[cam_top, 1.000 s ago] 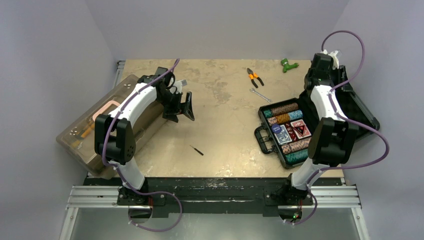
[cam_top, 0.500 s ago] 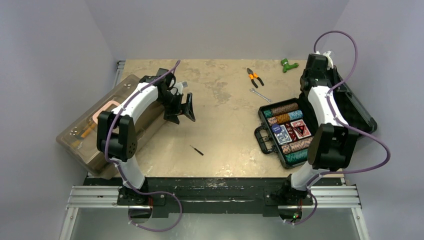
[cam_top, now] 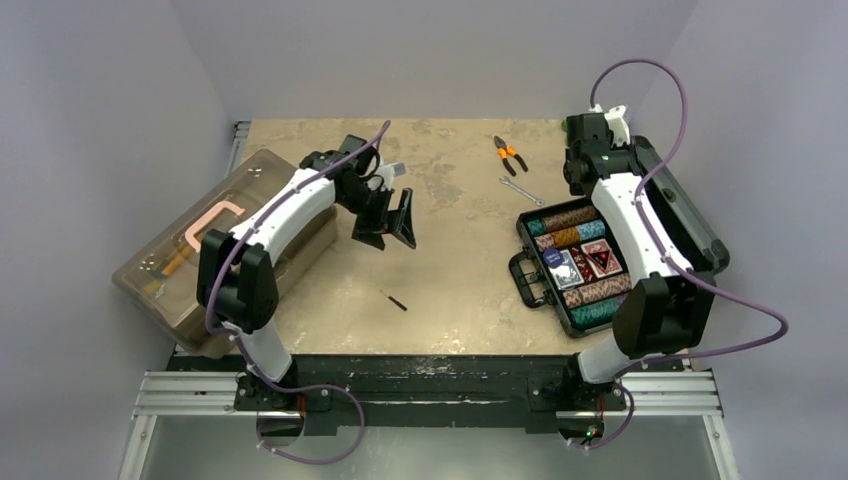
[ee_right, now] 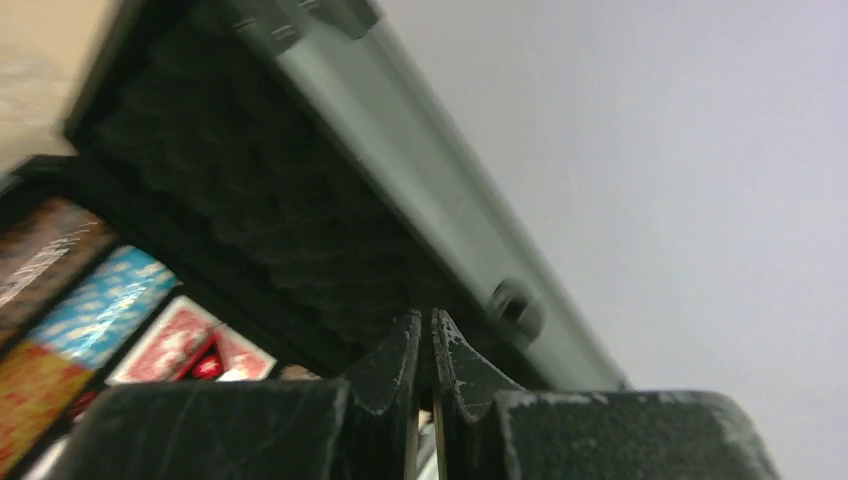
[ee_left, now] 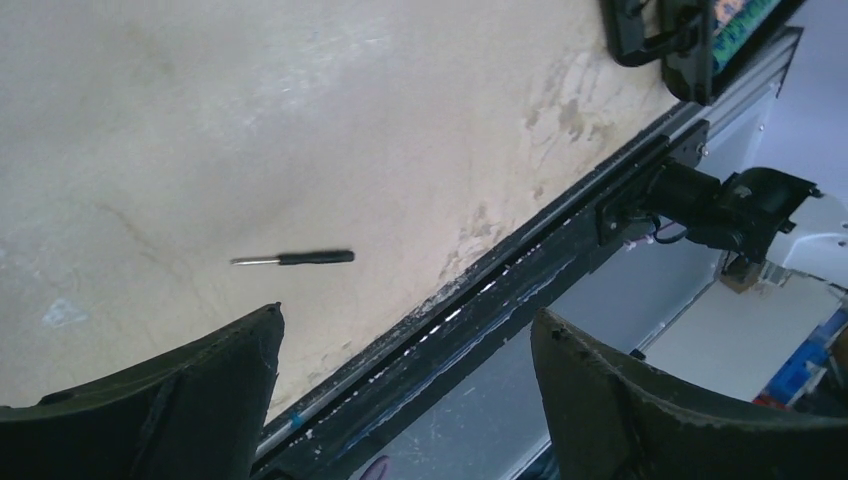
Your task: Pack up texas hold em set
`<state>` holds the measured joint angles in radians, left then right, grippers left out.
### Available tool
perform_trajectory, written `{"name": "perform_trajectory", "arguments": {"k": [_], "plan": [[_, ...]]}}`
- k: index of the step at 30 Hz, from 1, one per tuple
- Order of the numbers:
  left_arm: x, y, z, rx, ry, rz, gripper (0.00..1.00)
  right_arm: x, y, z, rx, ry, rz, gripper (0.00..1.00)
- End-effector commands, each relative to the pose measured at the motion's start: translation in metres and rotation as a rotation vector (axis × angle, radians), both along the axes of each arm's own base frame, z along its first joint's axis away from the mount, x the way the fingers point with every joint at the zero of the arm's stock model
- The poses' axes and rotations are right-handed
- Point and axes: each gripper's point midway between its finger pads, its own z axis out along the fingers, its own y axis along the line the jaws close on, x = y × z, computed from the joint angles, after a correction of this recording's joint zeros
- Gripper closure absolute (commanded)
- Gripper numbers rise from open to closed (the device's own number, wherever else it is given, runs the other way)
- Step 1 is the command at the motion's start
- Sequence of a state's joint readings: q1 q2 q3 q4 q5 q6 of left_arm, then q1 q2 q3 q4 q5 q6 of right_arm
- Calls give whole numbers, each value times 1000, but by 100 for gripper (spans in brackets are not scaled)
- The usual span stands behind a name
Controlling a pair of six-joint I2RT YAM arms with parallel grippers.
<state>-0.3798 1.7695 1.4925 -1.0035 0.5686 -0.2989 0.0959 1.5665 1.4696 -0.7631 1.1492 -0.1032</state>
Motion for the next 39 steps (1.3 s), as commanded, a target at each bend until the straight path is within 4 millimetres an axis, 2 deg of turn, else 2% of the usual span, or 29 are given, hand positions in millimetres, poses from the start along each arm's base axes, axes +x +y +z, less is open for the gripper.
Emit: {"name": "perform_trajectory", "arguments": {"k": [1, 3, 5, 8, 9, 11, 12, 13, 14, 15, 16, 17, 18, 19, 21, 23, 25, 26, 28, 34, 39], "plan": [[-1, -31, 61, -140, -180, -49, 10, 5, 35, 0, 177, -170, 102, 100], [0, -41, 71, -192, -218, -41, 10, 1, 46, -9, 214, -163, 113, 100], [4, -48, 84, -259, -280, -44, 10, -1, 59, -27, 266, -129, 137, 100], [3, -47, 94, -274, -321, -44, 10, 2, 85, -55, 361, -86, 202, 100], [2, -46, 98, -281, -338, -43, 10, 2, 92, -60, 378, -87, 215, 100], [-4, -45, 108, -313, -377, -33, 10, 2, 105, -57, 461, -129, 230, 100], [-8, -47, 115, -347, -389, -36, 9, 3, 110, -52, 499, -170, 244, 94], [-13, -49, 124, -382, -382, -39, 8, 4, 115, -48, 540, -227, 256, 83], [-17, -52, 129, -406, -362, -48, 8, 9, 122, -44, 591, -289, 276, 62], [-20, -56, 139, -442, -348, -62, 8, 12, 122, -39, 604, -341, 286, 46], [-21, -60, 149, -481, -342, -74, 8, 14, 118, -31, 575, -382, 290, 39], [-19, -65, 164, -516, -351, -82, 8, 15, 105, -23, 495, -404, 272, 28], [-16, -67, 175, -530, -356, -82, 9, 15, 96, -18, 425, -409, 254, 11], [-13, -69, 185, -539, -356, -76, 9, 13, 82, -13, 325, -387, 227, 2], [-7, -74, 197, -561, -376, -64, 9, 15, 51, -4, 79, -263, 181, 1], [-1, -73, 195, -543, -413, -43, 9, 11, 20, 0, -63, -132, 72, 1], [3, -70, 180, -502, -430, -32, 9, 17, -8, -4, -31, -113, 43, 1], [5, -69, 170, -480, -419, -26, 9, 15, -27, -5, -17, -124, -3, 1], [2, -69, 158, -459, -378, -46, 9, 11, -53, -4, -10, -137, -78, 1], [-9, -74, 122, -399, -374, -78, 9, 17, -84, -5, -83, -84, -158, 1], [-22, -85, 117, -416, -323, -126, 10, 18, -96, -16, -79, -36, -180, 1]]}}
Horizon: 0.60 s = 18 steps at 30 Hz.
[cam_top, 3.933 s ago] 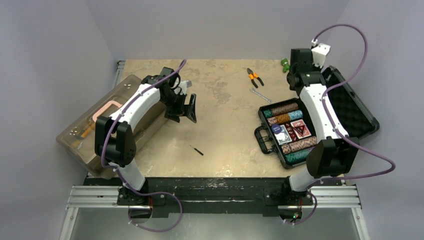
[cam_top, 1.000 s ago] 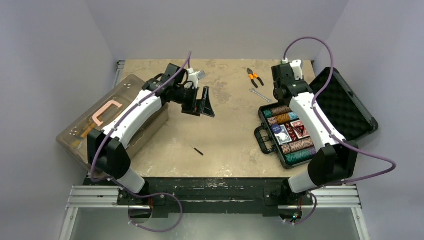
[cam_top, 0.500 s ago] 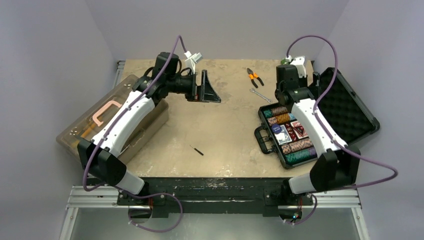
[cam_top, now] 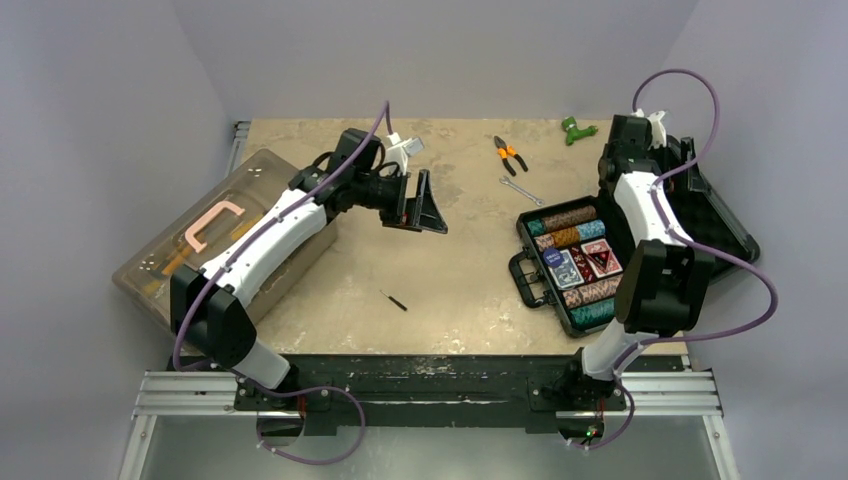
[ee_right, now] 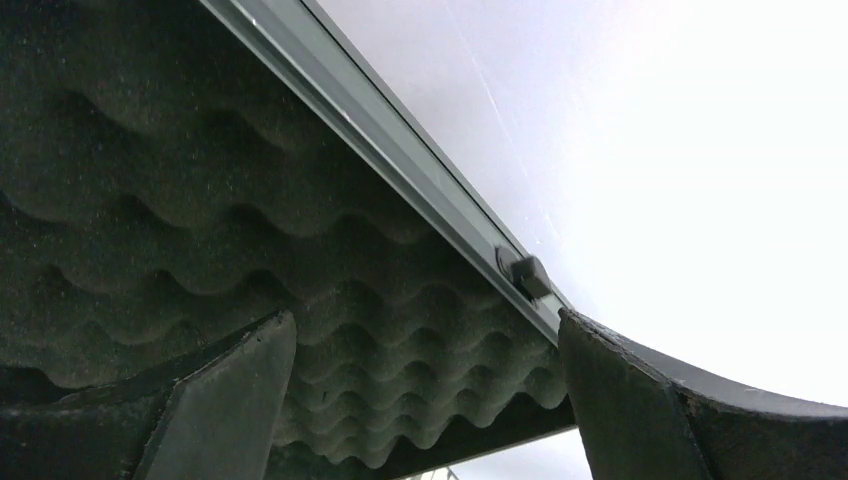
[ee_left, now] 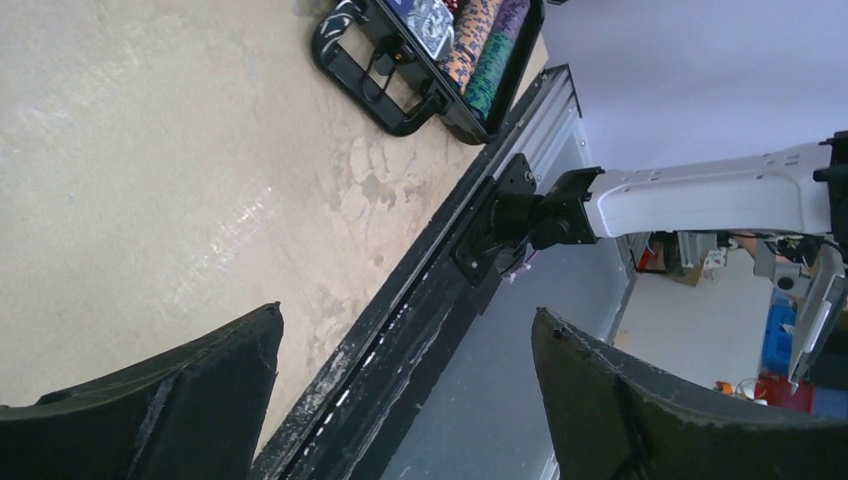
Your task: Pack up texas hold em set
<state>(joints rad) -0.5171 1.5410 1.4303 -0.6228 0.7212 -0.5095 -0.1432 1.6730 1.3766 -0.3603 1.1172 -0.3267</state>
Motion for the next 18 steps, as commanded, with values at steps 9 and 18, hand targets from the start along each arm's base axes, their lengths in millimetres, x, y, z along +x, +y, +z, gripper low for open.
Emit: {"name": "perform_trajectory", "arguments": {"k": [9, 18], "plan": [[-13, -11, 19, -43, -85, -64, 10, 1, -16, 36, -113, -15, -46, 17], [-18, -11, 22, -32, -122, -74, 10, 15, -22, 31, -133, 52, -42, 36]]}}
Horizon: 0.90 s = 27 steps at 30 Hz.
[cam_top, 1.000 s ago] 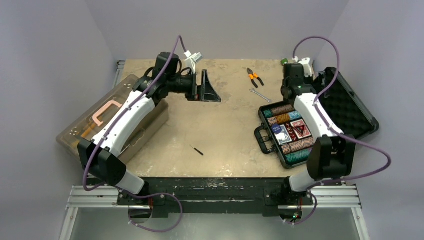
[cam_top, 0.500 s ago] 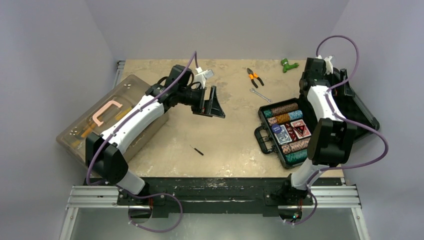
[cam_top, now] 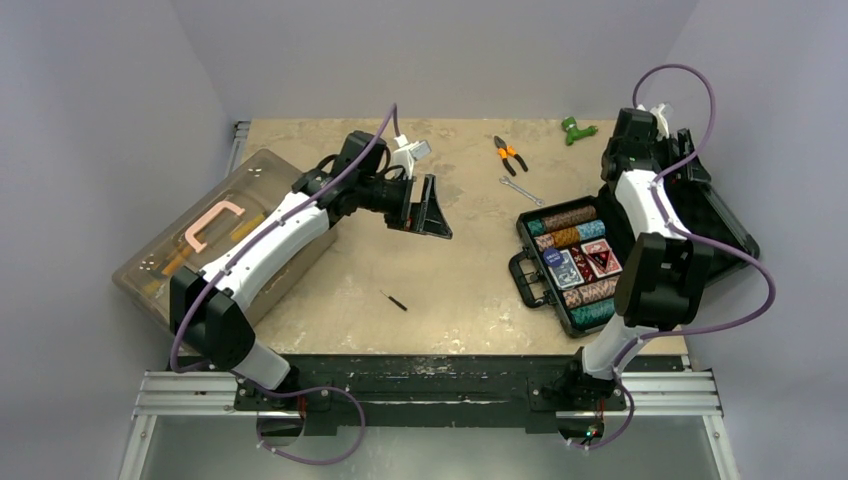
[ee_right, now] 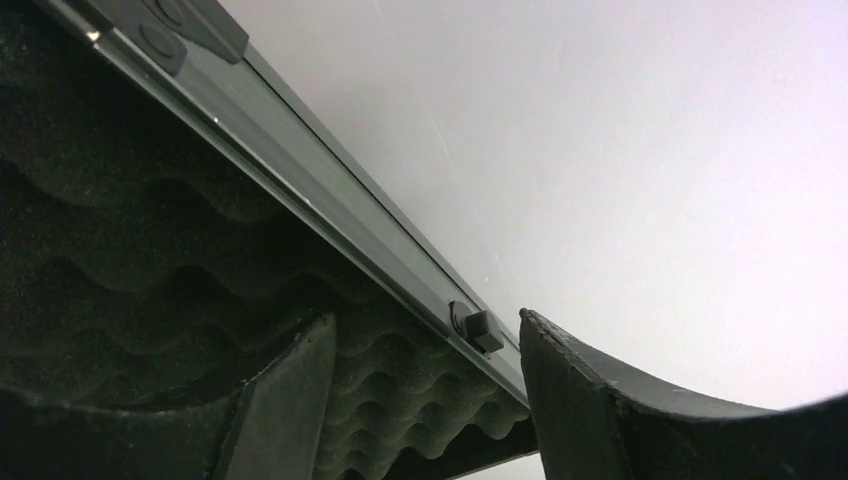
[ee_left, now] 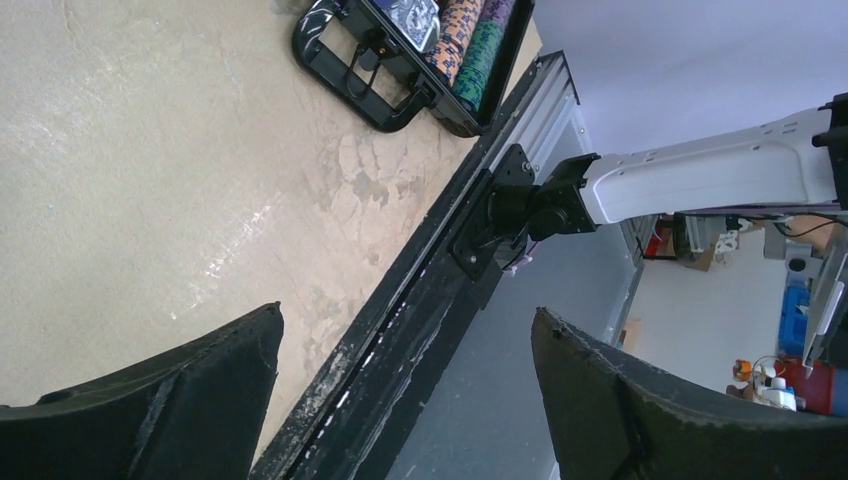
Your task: Pack up texas hold em set
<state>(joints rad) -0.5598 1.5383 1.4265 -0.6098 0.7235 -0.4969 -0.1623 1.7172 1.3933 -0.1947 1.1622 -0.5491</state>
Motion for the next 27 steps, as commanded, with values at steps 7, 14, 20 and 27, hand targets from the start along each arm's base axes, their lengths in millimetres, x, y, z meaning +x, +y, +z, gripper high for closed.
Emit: {"name": "perform_trajectory", "arguments": {"k": [7, 14, 20, 27], "plan": [[-11, -3, 23, -32, -103, -42, 9, 3, -9, 19, -74, -36, -45, 42], [-12, -3, 23, -31, -104, -42, 9, 0, -8, 27, -72, -42, -34, 61], [-13, -4, 23, -31, -106, -44, 9, -1, -12, 25, -71, -33, -41, 86], [-13, -5, 23, -32, -108, -48, 9, -5, -17, 28, -72, -46, -51, 76]]}}
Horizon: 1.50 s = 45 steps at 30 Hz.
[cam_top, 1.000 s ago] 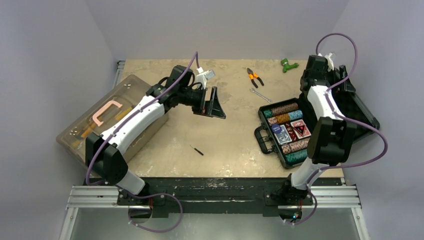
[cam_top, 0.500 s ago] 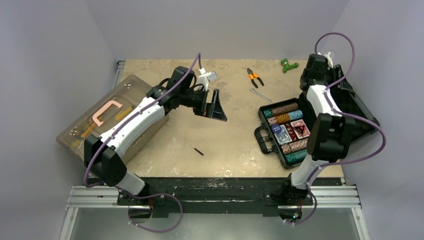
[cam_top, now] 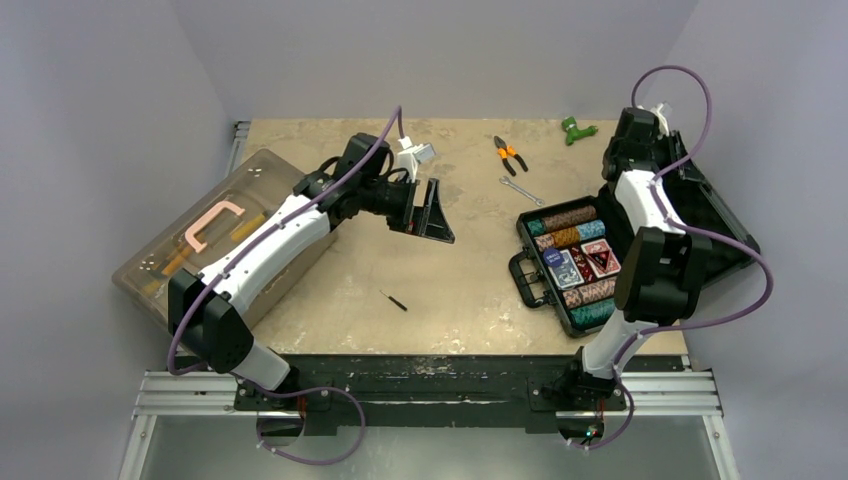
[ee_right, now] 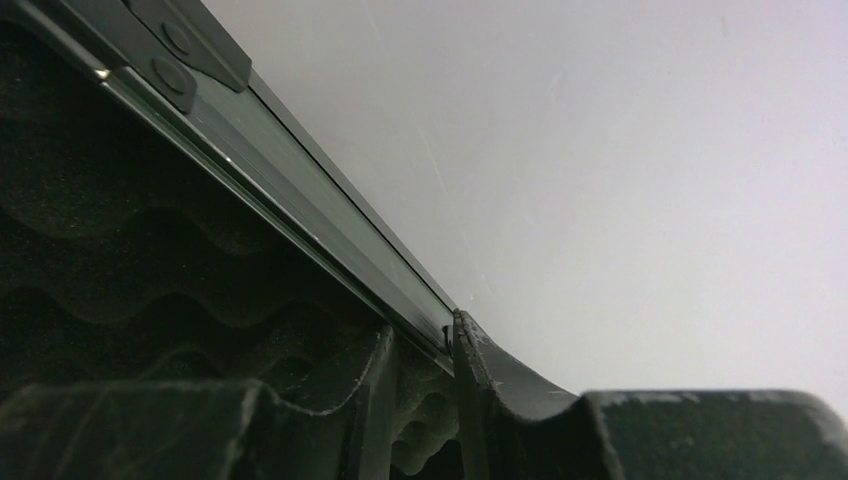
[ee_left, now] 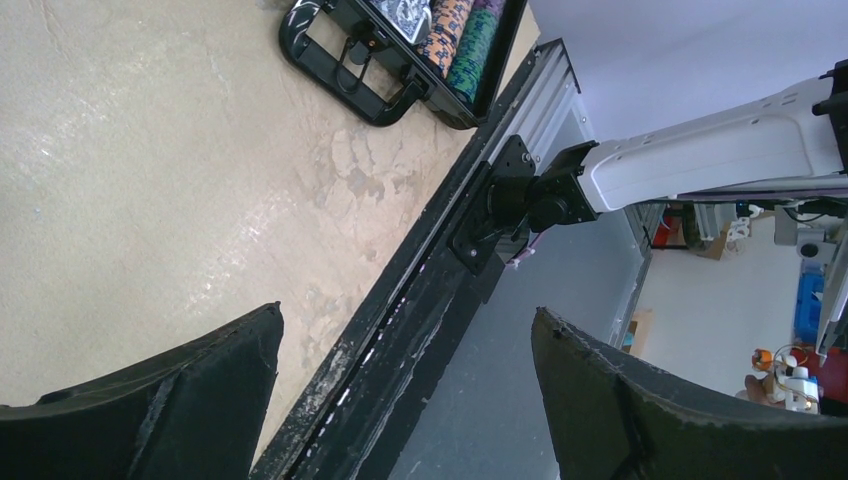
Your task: Pack up texas hold em set
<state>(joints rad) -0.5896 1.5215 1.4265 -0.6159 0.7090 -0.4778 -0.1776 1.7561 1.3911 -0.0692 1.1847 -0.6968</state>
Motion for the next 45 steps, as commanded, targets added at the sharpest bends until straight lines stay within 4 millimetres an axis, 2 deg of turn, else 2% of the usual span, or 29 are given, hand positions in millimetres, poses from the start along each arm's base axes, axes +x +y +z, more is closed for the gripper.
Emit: {"name": "perform_trajectory", "arguments": {"k": [1, 2, 4, 10, 14, 21, 24, 32, 36, 39, 40, 42, 45], "plan": [[-4, 0, 20, -38, -77, -20, 10, -12, -8, 25, -22, -109, -40, 78], [-4, 0, 20, -38, -77, -22, 9, -12, -8, 25, -22, -109, -40, 82], [-4, 0, 20, -39, -79, -22, 9, -11, -8, 26, -22, -104, -39, 100], [-5, 2, 23, -40, -88, -19, 9, -29, 0, 33, -40, -138, -81, 100], [-5, 2, 24, -41, -91, -18, 9, -44, 20, 43, -47, -199, -56, 100], [-8, 3, 29, -52, -97, -20, 9, -61, 63, 45, -40, -209, 21, 100], [-9, 3, 32, -59, -105, -22, 9, -59, 91, 34, 9, -186, 80, 100], [-10, 5, 36, -59, -121, -15, 9, -65, 144, 4, 104, -137, 151, 100], [-9, 6, 34, -52, -124, -12, 9, -69, 179, -25, 242, -95, 230, 100], [-8, 6, 33, -47, -126, -9, 9, -77, 218, -64, 505, 12, 324, 100], [-7, 6, 33, -46, -127, -9, 10, -80, 243, -80, 676, 53, 389, 100], [-7, 6, 31, -39, -128, -7, 10, -86, 275, -85, 879, 25, 481, 97], [-5, 7, 29, -27, -129, -4, 9, -103, 328, -75, 1148, -15, 664, 97]]}}
